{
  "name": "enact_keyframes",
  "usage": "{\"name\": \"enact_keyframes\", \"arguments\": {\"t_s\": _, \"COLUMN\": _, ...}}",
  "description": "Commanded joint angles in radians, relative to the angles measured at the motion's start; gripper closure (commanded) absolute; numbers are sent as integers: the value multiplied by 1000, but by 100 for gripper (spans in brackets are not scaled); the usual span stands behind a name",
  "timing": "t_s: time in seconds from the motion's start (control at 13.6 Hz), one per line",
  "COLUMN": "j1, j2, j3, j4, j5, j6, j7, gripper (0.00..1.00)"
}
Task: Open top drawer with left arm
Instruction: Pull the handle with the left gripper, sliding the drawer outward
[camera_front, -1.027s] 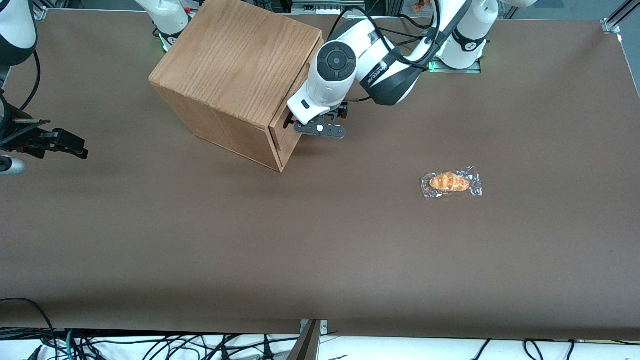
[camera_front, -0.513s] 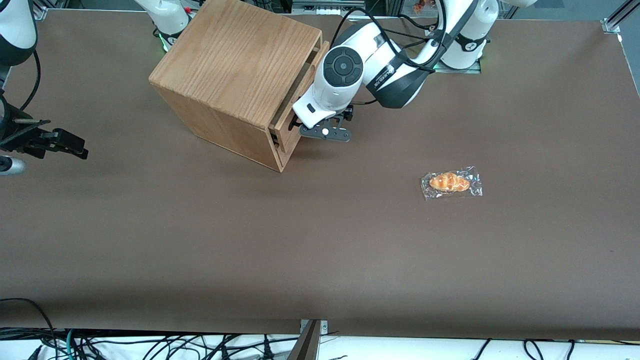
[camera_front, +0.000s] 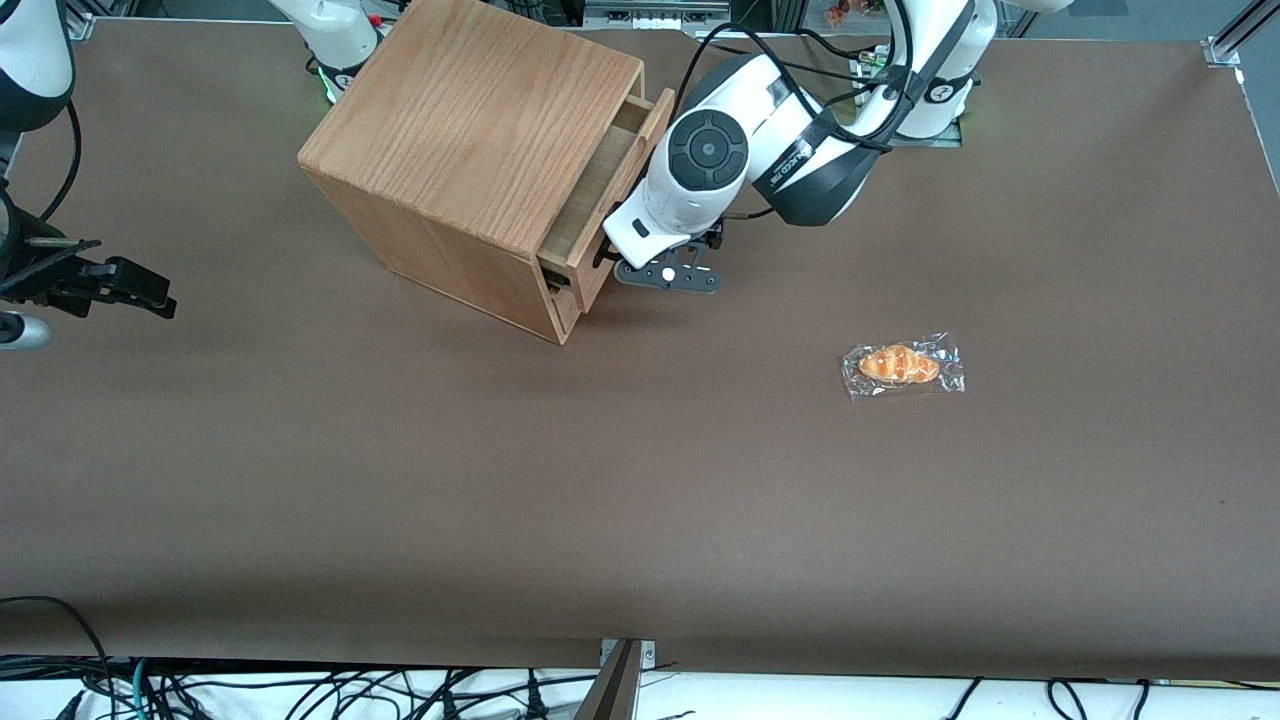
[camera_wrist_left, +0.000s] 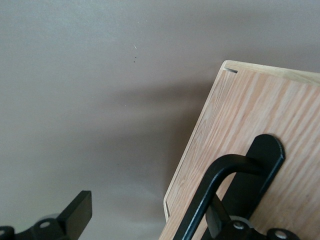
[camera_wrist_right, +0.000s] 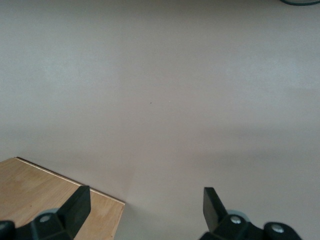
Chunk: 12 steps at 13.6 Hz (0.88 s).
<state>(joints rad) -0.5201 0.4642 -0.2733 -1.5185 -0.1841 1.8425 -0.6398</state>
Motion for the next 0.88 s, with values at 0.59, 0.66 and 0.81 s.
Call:
{"name": "enact_keyframes", "arguments": {"t_s": 0.59, "j1": 81, "j2": -13, "j3": 9, "j4": -3, "j5": 38, "j6": 4, "j7": 46, "gripper": 0}}
{"name": "enact_keyframes", "arguments": {"t_s": 0.66, "j1": 92, "j2": -19, "j3": 8, "j4": -3, "j5": 38, "j6": -3, "j7": 51, "gripper": 0}}
{"name": "enact_keyframes", "arguments": {"t_s": 0.81, "j1": 94, "j2": -19, "j3": 8, "j4": -3, "j5": 38, "j6": -6, "j7": 51, "gripper": 0}}
